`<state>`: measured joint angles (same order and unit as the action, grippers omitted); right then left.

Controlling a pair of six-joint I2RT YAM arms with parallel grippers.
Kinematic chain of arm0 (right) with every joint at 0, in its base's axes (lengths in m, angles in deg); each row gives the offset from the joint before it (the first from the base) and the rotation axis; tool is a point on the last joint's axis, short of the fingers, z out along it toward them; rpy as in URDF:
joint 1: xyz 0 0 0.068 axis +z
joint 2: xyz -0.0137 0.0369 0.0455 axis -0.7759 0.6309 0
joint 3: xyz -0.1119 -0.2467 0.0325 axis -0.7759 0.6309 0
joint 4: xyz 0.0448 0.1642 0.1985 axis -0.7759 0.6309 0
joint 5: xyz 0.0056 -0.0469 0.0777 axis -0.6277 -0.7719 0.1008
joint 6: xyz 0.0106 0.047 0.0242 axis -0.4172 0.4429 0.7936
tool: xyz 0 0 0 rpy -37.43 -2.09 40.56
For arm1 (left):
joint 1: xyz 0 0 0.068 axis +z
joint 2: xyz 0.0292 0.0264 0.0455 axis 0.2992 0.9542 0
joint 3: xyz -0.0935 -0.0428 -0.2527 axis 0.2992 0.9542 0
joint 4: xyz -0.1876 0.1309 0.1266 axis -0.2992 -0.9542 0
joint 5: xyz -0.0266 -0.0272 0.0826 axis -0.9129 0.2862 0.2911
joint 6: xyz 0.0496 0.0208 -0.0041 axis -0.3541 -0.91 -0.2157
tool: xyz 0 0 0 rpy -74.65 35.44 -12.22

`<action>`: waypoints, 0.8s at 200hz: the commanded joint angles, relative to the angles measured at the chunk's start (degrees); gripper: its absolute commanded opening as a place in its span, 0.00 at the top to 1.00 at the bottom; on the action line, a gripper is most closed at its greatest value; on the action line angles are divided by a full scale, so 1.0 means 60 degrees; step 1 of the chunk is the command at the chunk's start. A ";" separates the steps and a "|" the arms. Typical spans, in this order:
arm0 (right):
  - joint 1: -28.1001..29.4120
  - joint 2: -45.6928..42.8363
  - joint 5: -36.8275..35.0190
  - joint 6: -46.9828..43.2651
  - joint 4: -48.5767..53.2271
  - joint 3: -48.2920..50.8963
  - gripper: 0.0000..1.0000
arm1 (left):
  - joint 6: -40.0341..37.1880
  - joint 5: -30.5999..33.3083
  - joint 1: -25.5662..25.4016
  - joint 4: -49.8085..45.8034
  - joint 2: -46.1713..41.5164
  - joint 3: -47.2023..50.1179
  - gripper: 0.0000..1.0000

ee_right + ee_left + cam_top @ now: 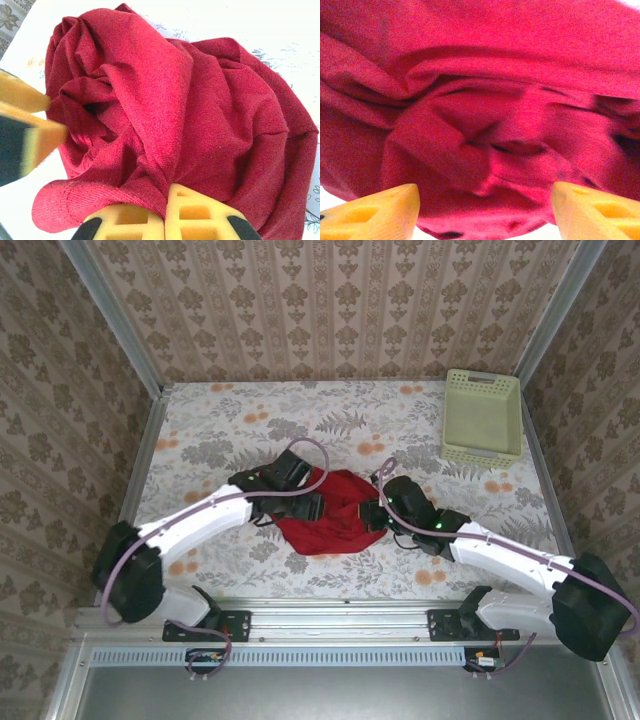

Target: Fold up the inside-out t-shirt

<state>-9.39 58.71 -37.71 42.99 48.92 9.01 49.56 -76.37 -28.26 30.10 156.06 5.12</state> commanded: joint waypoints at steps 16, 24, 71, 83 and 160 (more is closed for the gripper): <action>0.0108 -0.0385 -0.0519 -0.0039 0.0110 -0.0153 1.00 | 0.0428 0.0881 0.0411 -0.0163 0.1116 -0.0660 0.44; 0.0130 -0.0488 -0.0715 -0.0005 0.0228 -0.0138 1.00 | 0.0428 0.0869 0.0537 -0.0124 0.1259 -0.0673 0.50; -0.0121 -0.0846 -0.2107 0.0314 0.1485 -0.0555 1.00 | -0.0417 0.0354 0.1154 -0.0377 0.0811 -0.1694 1.00; -0.0408 -0.0999 -0.2150 0.0220 0.1800 -0.0909 1.00 | -0.0829 0.0280 0.1351 -0.0660 0.0499 -0.2411 1.00; -0.0839 -0.2884 -0.1176 0.0720 0.1220 0.0286 0.98 | -0.0942 -0.1704 0.2953 0.0487 -0.1986 -0.1409 1.00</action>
<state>-14.68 42.82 -48.25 44.02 59.19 2.65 43.92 -81.31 -13.18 32.28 142.07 -10.14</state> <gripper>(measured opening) 0.073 0.045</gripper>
